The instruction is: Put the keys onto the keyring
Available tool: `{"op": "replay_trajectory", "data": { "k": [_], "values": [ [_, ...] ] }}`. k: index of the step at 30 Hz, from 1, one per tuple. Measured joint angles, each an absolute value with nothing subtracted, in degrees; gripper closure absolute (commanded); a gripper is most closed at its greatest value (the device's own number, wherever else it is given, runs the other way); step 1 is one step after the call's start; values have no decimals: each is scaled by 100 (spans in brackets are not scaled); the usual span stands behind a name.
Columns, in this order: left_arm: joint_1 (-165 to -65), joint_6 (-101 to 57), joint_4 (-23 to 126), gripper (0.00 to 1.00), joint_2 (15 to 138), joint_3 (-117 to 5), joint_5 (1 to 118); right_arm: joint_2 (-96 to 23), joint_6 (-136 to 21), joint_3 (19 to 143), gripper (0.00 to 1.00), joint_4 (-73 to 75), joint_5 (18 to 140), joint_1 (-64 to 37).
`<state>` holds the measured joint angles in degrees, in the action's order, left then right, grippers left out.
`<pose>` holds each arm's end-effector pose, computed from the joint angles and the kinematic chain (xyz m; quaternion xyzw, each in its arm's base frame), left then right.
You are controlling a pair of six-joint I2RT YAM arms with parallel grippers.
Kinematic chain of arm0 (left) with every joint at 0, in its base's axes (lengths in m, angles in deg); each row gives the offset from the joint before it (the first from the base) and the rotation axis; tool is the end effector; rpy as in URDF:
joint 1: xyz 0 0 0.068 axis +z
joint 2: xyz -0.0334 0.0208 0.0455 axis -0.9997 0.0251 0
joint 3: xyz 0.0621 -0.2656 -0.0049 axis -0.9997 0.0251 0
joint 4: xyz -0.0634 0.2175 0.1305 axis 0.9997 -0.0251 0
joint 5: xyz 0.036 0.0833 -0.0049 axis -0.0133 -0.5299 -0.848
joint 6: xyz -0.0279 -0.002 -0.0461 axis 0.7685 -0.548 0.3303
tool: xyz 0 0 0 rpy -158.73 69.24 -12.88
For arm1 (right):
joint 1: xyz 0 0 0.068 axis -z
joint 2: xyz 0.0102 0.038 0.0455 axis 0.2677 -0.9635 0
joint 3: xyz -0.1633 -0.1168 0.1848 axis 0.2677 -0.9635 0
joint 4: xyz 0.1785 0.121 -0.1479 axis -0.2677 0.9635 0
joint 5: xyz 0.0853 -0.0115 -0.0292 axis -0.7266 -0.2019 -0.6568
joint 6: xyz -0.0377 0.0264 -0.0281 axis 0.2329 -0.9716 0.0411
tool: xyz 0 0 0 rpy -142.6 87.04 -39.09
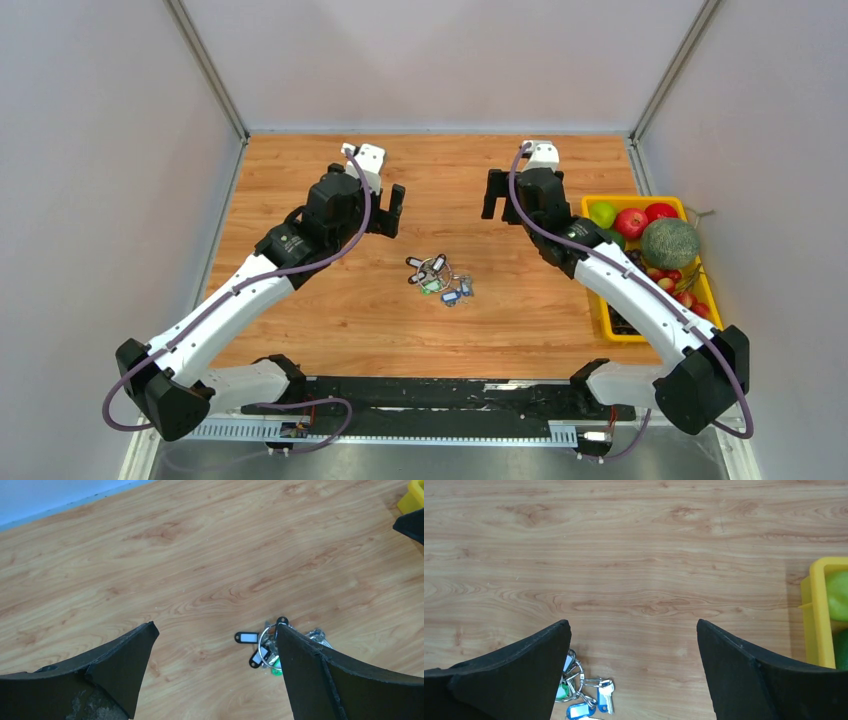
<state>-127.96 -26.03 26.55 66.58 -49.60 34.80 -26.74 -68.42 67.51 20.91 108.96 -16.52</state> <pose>0.2036 -0.1538 0.3742 0.1461 0.8133 -0.1102 0.5523 0.2441 0.1369 0.3328 -0.0092 0.8516 0.0595 0.5208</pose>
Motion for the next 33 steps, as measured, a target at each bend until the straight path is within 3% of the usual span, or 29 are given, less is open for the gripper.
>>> {"op": "replay_trajectory", "data": {
  "k": [20, 33],
  "values": [
    [-12796, -1726, 2386, 1, 6568, -4167, 4121, -2263, -6866, 6118, 1, 1975, 9410, -1735],
    [-12796, -1191, 3122, 23, 7569, -3345, 4971, -2053, -6936, 5571, 4, 2054, 9128, -1779]
  ]
}}
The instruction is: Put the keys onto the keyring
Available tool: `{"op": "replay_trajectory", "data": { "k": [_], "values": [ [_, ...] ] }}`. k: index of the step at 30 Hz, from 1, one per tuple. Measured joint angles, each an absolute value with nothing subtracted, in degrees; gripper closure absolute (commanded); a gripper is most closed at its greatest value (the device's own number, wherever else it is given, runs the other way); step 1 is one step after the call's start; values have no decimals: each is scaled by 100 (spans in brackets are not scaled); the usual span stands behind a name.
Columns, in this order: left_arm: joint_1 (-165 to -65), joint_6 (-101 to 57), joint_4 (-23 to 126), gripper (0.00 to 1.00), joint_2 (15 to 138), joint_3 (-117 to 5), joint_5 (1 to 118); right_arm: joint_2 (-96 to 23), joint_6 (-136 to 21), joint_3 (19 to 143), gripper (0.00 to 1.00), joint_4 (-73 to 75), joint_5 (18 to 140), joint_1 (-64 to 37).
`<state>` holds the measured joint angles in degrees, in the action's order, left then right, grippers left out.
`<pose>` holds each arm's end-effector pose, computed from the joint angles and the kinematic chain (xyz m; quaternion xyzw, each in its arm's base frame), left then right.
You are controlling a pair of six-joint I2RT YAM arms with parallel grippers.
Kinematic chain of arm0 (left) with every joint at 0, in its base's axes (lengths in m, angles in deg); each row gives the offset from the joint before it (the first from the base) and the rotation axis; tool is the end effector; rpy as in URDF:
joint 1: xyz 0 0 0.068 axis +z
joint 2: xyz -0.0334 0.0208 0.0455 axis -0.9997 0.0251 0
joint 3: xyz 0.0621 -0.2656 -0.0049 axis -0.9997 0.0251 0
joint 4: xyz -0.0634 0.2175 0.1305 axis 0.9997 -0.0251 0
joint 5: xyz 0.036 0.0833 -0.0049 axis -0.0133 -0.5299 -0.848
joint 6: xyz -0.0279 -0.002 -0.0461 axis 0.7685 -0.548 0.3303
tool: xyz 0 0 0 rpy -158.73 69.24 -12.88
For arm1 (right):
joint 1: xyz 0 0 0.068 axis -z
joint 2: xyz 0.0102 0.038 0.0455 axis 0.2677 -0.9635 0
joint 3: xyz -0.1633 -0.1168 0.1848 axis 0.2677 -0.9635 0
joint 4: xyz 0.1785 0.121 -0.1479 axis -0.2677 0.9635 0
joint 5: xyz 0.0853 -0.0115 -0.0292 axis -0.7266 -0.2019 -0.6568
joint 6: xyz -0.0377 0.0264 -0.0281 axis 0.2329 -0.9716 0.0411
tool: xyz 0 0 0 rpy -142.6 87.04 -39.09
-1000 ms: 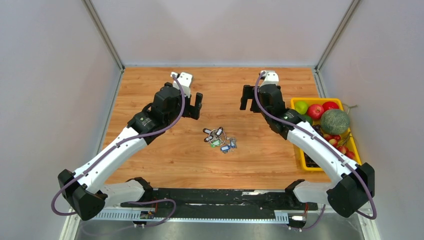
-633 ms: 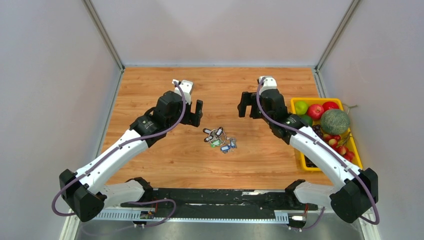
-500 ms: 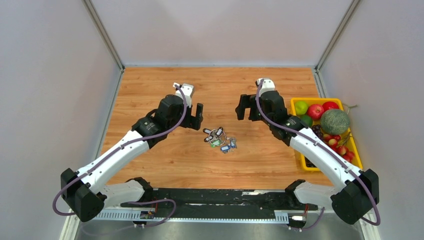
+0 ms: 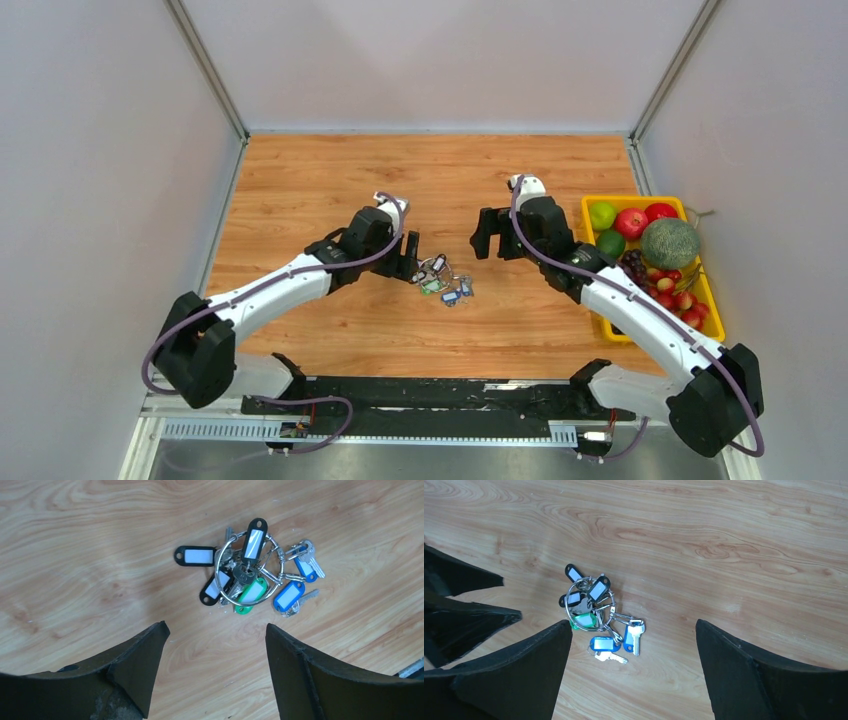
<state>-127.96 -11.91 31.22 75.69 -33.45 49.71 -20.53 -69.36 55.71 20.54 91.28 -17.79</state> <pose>0.2152 -0.1752 0.2448 0.1329 0.9074 -0.1914 0.3498 0.2112 0.1354 0.2879 -0.0949 0.8786 0.1739 0.4345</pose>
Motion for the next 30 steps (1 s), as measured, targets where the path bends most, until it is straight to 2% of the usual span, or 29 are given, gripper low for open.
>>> {"op": "replay_trajectory", "data": {
  "k": [7, 16, 30],
  "values": [
    [-12796, -1149, 3782, 35, 8430, -3301, 5430, -1955, -6978, 5562, 4, 2056, 8980, -1779],
    [-12796, -1188, 4012, 36, 9178, -3577, 5546, -1953, -6980, 5562, 4, 2058, 8855, -1779],
    [-12796, -1254, 4108, 47, 9799, -3986, 5397, -1951, -6978, 5562, 5, 2058, 8829, -1779]
  ]
}}
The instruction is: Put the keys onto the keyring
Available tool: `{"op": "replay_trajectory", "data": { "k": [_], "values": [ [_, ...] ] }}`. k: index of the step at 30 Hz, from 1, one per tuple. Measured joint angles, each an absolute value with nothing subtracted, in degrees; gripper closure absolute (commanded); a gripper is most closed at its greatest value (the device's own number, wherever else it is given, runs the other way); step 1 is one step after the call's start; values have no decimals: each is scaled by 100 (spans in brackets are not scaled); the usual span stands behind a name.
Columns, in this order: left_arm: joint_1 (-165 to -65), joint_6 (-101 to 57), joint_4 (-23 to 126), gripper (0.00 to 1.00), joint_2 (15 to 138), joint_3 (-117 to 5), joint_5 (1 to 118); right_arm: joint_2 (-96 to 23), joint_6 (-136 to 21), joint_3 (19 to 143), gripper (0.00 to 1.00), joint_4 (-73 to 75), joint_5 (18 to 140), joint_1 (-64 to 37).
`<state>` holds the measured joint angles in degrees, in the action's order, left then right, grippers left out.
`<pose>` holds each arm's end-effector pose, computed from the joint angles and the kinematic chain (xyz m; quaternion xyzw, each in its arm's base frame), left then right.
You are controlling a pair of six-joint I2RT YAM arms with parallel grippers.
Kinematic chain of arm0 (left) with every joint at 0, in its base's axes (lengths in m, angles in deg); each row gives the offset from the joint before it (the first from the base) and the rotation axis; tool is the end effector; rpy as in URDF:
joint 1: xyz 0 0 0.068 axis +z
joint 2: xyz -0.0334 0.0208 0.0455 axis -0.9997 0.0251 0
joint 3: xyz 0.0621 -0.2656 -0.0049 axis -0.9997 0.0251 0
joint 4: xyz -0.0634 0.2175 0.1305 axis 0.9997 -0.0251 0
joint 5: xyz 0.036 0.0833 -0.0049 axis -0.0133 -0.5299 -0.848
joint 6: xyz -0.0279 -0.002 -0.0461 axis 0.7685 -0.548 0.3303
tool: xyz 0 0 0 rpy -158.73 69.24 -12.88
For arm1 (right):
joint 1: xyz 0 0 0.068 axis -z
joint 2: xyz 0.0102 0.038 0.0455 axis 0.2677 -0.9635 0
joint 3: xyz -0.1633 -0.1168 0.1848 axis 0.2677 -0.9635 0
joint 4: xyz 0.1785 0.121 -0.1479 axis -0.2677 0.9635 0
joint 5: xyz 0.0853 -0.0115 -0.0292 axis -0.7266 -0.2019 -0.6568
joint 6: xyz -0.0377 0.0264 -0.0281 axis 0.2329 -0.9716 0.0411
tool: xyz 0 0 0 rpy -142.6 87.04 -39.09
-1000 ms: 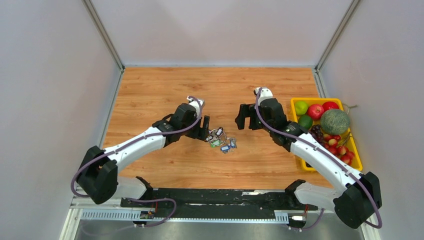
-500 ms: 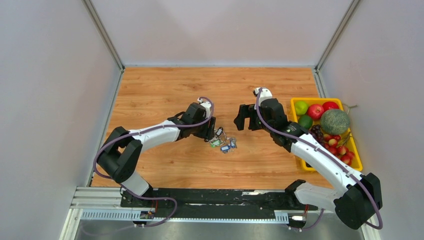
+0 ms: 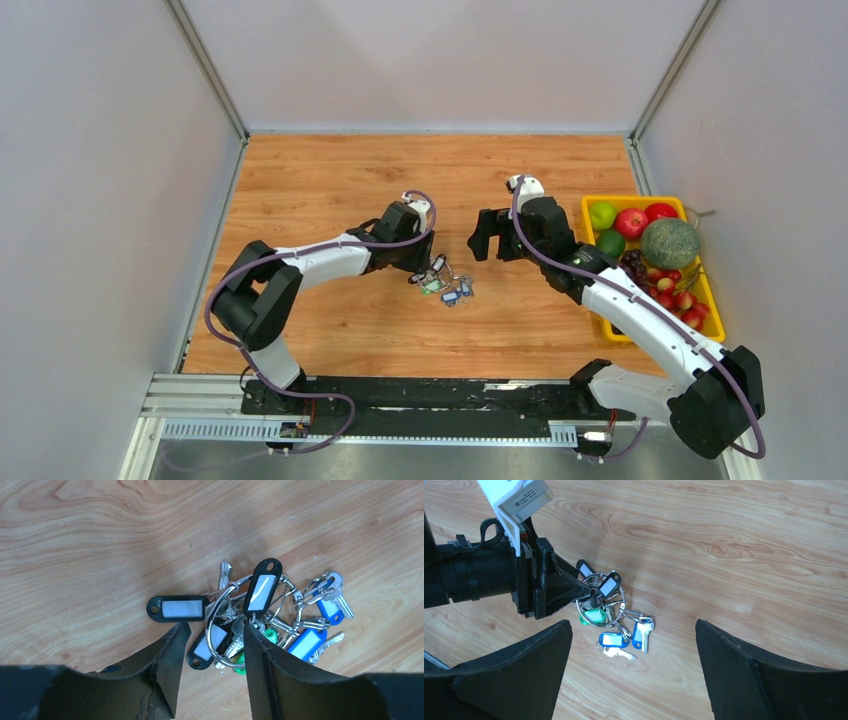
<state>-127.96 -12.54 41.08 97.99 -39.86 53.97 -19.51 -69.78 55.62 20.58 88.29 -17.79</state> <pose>0.2682 -0.2222 0.1784 0.1546 0.9238 -0.1945 0.2913 0.2075 0.1352 0.2913 -0.1033 0.8744 0.1994 0.4301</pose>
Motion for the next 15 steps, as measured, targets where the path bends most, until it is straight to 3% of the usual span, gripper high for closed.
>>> {"op": "replay_trajectory", "data": {
  "k": [7, 15],
  "values": [
    [-12796, -1320, 4056, 50, 9895, -4012, 5244, -2003, -6978, 5562, 4, 2056, 8687, -1779],
    [-12796, -1348, 4034, 60, 9958, -4012, 5216, -2091, -6978, 5562, 5, 2056, 8604, -1779]
  ]
}}
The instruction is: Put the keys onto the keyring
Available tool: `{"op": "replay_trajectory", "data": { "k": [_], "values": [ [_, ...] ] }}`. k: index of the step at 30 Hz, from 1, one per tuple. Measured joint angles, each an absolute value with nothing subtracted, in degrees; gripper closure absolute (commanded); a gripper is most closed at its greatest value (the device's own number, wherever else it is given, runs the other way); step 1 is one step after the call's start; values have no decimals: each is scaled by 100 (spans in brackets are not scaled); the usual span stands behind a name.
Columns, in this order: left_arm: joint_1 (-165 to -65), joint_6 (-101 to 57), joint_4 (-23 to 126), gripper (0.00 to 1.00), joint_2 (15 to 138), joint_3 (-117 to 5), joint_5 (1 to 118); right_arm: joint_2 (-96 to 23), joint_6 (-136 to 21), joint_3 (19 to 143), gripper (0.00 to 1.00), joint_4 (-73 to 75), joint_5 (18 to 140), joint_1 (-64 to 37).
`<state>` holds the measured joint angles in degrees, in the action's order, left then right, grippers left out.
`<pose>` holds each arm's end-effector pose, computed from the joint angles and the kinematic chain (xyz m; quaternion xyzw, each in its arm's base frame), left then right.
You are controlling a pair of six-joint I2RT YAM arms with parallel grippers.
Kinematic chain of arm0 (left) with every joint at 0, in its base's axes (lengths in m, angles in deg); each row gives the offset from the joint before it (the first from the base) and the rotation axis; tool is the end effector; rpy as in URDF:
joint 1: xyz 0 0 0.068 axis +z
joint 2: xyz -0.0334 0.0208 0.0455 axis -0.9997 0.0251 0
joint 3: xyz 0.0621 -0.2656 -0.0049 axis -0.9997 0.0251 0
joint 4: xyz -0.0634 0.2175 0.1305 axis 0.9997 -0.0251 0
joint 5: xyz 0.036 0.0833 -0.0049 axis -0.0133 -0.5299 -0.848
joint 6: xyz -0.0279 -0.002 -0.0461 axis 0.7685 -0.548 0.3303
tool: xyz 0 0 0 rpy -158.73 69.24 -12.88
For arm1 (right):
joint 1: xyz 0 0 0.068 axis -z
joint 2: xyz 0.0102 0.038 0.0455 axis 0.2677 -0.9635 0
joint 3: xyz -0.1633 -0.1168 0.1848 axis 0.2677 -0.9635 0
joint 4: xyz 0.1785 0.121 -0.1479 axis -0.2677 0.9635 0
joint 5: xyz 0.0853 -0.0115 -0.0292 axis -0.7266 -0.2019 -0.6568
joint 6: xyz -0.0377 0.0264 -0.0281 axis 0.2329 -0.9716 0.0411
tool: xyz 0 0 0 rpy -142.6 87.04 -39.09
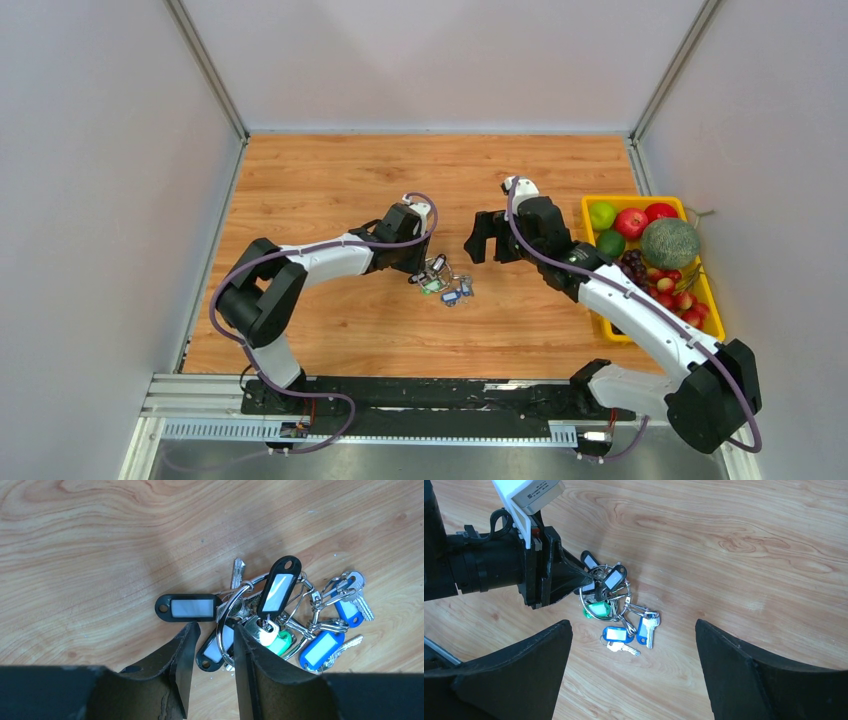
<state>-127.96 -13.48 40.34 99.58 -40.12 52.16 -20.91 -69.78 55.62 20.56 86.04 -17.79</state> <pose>0.2701 -0.2223 0.1697 0.1576 0.9297 -0.1709 0.2856 0.2103 0.1387 0.2857 -0.1132 0.8789 0.2103 0.4129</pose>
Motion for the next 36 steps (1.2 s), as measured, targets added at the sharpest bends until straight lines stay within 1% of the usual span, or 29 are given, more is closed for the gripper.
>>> {"op": "replay_trajectory", "data": {
  "k": [7, 11, 13, 16, 17, 25, 31, 36],
  "values": [
    [-12796, -1350, 4032, 64, 10043, -4012, 5198, -2117, -6978, 5562, 5, 2058, 8560, -1779],
    [-12796, -1348, 4032, 70, 10096, -4012, 5201, -2117, -6978, 5562, 4, 2058, 8525, -1779],
    [-12796, -1350, 4032, 77, 10105, -4012, 5205, -2117, -6978, 5562, 4, 2056, 8523, -1779],
    [-12796, -1346, 4034, 97, 10107, -4012, 5238, -2117, -6978, 5562, 4, 2058, 8512, -1779],
    [-12796, -1361, 4036, 99, 10107, -4010, 5253, -2117, -6980, 5562, 5, 2058, 8505, -1779],
    [-12796, -1387, 3835, 100, 9967, -4012, 5369, -2049, -6980, 5562, 5, 2058, 8486, -1779],
    [-12796, -1455, 3144, 100, 9084, -4296, 5257, -1933, -6980, 5562, 5, 2058, 8483, -1779],
    [-12793, -1529, 2899, 100, 8395, -4604, 5192, -1922, -6989, 5562, 6, 2058, 8462, -1779]
  ]
}}
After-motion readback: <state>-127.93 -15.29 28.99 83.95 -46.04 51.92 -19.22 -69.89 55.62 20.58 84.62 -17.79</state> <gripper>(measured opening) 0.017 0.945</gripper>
